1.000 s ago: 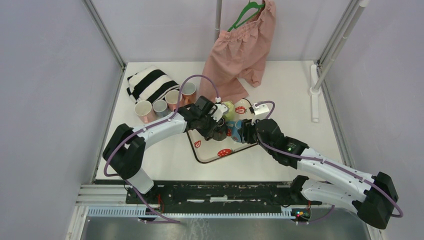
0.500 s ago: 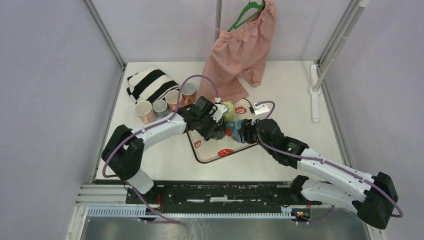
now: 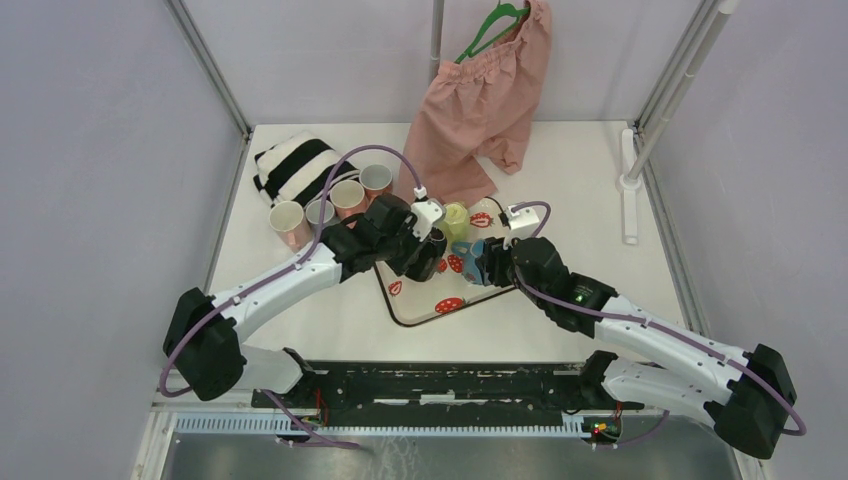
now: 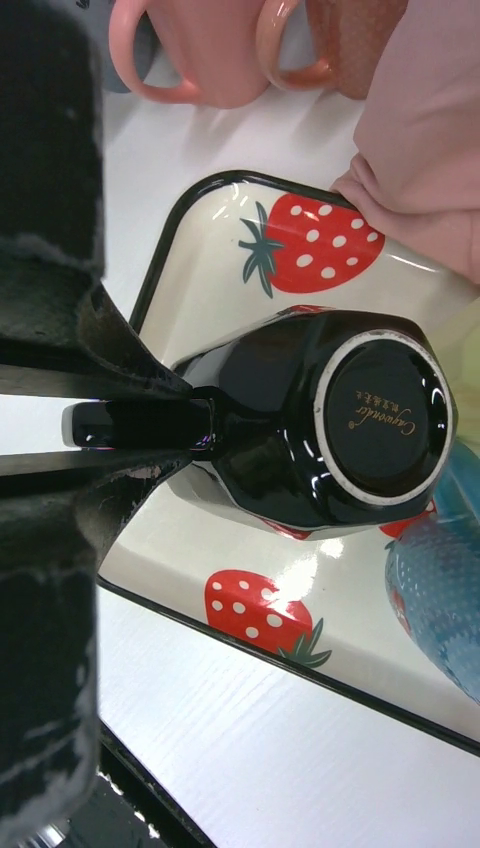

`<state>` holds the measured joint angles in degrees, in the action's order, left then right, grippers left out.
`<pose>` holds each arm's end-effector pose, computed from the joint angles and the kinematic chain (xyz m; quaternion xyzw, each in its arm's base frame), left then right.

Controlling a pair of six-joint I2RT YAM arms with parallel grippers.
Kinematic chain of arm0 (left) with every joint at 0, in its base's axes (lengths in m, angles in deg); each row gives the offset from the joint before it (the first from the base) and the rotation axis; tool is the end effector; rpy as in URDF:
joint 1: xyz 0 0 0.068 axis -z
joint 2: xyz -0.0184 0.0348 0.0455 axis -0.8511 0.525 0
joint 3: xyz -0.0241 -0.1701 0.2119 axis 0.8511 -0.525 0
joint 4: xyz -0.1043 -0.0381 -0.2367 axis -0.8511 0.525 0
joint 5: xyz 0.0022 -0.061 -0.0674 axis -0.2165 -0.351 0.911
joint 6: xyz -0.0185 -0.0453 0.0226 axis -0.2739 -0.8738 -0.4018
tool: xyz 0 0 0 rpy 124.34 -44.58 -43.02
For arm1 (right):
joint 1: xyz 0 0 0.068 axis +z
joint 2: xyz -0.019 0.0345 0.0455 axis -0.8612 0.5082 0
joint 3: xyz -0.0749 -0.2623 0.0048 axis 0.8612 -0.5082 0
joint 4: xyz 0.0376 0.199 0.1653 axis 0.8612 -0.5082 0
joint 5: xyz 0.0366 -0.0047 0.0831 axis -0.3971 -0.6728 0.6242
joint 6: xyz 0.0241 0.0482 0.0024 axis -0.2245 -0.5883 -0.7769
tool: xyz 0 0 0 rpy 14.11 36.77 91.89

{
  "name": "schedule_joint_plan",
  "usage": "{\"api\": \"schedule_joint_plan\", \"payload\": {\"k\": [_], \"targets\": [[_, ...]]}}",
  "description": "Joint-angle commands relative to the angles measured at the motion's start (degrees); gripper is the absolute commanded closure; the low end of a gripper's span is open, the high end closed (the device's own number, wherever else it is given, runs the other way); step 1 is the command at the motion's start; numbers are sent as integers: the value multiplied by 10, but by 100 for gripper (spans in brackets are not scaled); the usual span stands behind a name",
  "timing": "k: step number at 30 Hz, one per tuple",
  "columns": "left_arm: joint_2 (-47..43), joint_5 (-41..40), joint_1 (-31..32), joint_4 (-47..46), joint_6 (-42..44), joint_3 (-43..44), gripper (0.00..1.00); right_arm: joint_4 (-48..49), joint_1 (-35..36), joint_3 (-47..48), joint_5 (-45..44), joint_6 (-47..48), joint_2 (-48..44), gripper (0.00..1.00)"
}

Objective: Turn the mug right side up
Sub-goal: Turn over the cup on the tray.

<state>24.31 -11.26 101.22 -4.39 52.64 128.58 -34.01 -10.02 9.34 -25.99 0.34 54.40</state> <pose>0.2113 -0.1977 0.2651 0.3964 0.8416 -0.1272 0.3441 0.1504 0.1569 0.2629 -0.0890 0.8429 0.1914 0.4949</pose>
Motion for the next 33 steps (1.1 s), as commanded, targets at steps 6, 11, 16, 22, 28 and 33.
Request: {"api": "schedule_joint_plan", "payload": {"k": [6, 11, 16, 22, 28, 33], "targets": [[-27, -1, 3, -68, -33, -5, 98, 28, -1, -14, 1, -5, -12, 43], [-21, 8, 3, -81, -46, -9, 98, 29, -1, -17, 0, -7, -16, 42], [-13, 11, 3, -85, -60, -7, 98, 33, -2, -19, 3, -10, -15, 42], [-15, 15, 3, -101, -95, -10, 98, 47, -2, -26, 15, -15, -16, 42], [-17, 20, 3, -116, -126, -14, 98, 94, -2, -52, 31, -22, -36, 42], [-19, 22, 3, -122, -143, -13, 98, 172, -1, -82, 60, -29, -41, 41]]}}
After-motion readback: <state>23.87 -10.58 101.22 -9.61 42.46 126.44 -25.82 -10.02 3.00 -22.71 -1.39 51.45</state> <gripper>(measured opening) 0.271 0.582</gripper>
